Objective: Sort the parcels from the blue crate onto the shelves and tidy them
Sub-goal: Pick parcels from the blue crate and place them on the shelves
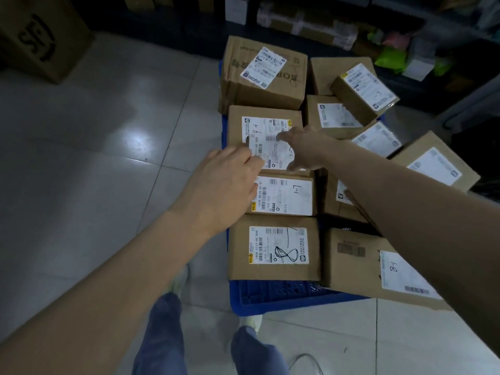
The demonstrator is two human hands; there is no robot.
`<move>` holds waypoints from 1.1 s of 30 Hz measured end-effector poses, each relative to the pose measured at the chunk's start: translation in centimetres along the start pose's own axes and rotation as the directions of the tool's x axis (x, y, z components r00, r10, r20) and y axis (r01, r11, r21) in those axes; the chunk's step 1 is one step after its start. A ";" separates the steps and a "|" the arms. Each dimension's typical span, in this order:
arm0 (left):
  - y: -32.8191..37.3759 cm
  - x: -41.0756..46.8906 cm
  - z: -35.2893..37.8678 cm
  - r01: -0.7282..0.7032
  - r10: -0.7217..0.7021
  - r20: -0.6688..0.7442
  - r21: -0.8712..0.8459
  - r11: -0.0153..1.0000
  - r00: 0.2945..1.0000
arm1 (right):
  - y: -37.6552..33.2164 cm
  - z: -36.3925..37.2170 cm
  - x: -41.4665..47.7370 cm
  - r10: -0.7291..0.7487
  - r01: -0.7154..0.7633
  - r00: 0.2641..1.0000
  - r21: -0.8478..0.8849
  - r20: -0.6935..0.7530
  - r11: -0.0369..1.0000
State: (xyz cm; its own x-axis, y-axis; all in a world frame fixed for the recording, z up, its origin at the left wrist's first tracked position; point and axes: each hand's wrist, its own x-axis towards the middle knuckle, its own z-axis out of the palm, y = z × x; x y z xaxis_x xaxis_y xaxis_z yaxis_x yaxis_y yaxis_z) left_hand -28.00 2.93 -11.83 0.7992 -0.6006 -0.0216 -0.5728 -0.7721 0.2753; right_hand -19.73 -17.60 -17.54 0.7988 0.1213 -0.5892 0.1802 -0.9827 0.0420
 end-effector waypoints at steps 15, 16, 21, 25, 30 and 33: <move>0.9 -1.6 4.0 0.100 -0.104 0.066 0.054 0.993 0.992 | 2.2 2.2 3.1 0.038 -0.040 0.999 0.184 0.016 0.982; 0.9 -1.5 4.2 0.102 -0.105 0.066 0.055 0.993 0.992 | 2.3 2.0 3.3 0.034 -0.039 0.999 0.211 0.028 0.977; 0.4 -1.0 4.8 0.121 -0.123 0.061 0.043 0.992 0.991 | 1.8 1.3 4.1 0.032 -0.059 0.996 0.336 0.085 0.940; 0.1 -0.7 5.4 0.131 -0.133 0.061 0.035 0.991 0.989 | 1.6 1.2 4.0 0.027 -0.046 0.998 0.331 0.060 0.943; 0.1 -0.3 6.1 0.136 -0.137 0.073 0.024 0.990 0.988 | 1.5 0.5 2.9 -0.037 0.063 0.996 0.331 -0.086 0.941; 0.3 -0.1 6.5 0.127 -0.128 0.094 0.017 0.992 0.987 | 1.7 -0.2 1.3 0.028 0.074 0.973 0.421 -0.230 0.904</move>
State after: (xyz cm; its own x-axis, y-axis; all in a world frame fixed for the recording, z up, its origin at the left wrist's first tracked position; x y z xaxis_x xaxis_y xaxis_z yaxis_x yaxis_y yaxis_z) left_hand -29.41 1.38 -17.98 0.8455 -0.5134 -0.1471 -0.4694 -0.8458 0.2536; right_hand -18.32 -19.07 -18.08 0.9143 0.1226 -0.3861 -0.0201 -0.9382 -0.3456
